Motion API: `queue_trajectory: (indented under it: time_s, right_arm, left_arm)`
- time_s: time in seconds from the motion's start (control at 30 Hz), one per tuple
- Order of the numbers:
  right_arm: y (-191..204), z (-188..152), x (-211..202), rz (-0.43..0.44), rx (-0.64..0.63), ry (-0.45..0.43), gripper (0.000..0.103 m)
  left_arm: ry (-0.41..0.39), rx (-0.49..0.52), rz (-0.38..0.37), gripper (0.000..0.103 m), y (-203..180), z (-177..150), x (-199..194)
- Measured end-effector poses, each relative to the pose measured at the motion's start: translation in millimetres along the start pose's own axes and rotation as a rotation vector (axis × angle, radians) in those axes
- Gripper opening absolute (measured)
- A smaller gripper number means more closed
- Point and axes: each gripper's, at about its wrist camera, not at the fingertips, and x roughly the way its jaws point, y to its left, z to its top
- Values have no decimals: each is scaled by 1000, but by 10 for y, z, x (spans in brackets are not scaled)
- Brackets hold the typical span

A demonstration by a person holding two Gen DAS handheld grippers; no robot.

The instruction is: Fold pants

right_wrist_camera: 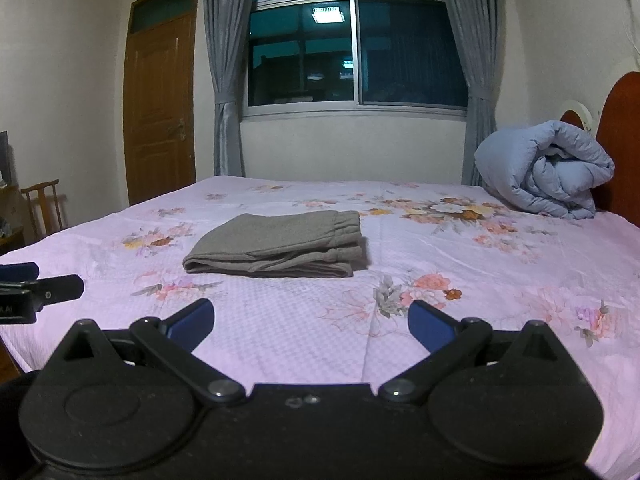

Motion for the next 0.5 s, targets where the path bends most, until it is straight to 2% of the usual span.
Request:
queue_trajectory:
  time_s: [0.5]
  right_arm:
    - [-18,3,0,0,0,0,97]
  left_arm:
    - [-2,5,-5,103,-13,15,-12]
